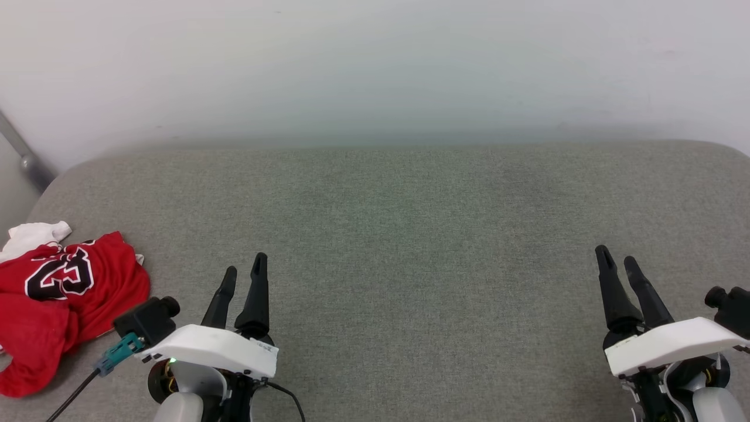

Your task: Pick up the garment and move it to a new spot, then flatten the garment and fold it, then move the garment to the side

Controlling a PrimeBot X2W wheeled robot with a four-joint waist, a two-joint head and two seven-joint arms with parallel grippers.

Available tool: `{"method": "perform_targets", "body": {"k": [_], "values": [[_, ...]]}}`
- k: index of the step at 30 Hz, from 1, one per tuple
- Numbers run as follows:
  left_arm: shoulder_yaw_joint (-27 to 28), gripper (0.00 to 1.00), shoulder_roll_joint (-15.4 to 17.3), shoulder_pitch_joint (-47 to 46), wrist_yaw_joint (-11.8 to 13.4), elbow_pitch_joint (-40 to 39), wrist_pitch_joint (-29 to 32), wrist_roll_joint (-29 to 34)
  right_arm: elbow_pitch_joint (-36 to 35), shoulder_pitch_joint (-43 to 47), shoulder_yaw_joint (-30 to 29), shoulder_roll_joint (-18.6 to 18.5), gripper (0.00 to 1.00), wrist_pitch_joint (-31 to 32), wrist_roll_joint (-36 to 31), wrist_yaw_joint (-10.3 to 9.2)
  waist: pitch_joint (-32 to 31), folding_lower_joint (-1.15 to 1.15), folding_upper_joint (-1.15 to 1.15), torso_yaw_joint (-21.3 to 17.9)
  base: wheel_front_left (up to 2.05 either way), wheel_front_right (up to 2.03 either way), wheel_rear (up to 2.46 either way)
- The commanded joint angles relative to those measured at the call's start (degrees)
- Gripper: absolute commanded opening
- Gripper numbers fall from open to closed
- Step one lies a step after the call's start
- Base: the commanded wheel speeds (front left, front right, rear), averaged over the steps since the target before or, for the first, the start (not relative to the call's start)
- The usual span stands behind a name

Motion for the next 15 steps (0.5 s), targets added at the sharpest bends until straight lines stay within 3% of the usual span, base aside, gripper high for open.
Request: {"method": "perform_targets", "body": {"k": [1, 15], "values": [[-0.50, 1.00, 0.61, -1.68, 0.36, -0.64, -0.60, 2.02, -1.06, -1.35, 0.15, 0.03, 1.00, 0.04, -1.89, 0.00, 0.01, 0.00, 0.00, -0.02, 0.00, 0.00, 0.00], [-3.66, 1.00, 2.53, -2.82, 3.11, 0.84, -2.97, 13.03, -2.19, -1.52, 0.70, -0.03, 1.00, 1.51, -13.47, 0.00, 0.08, 0.00, 0.00, 0.03, 0.00, 0.00, 0.00]]}}
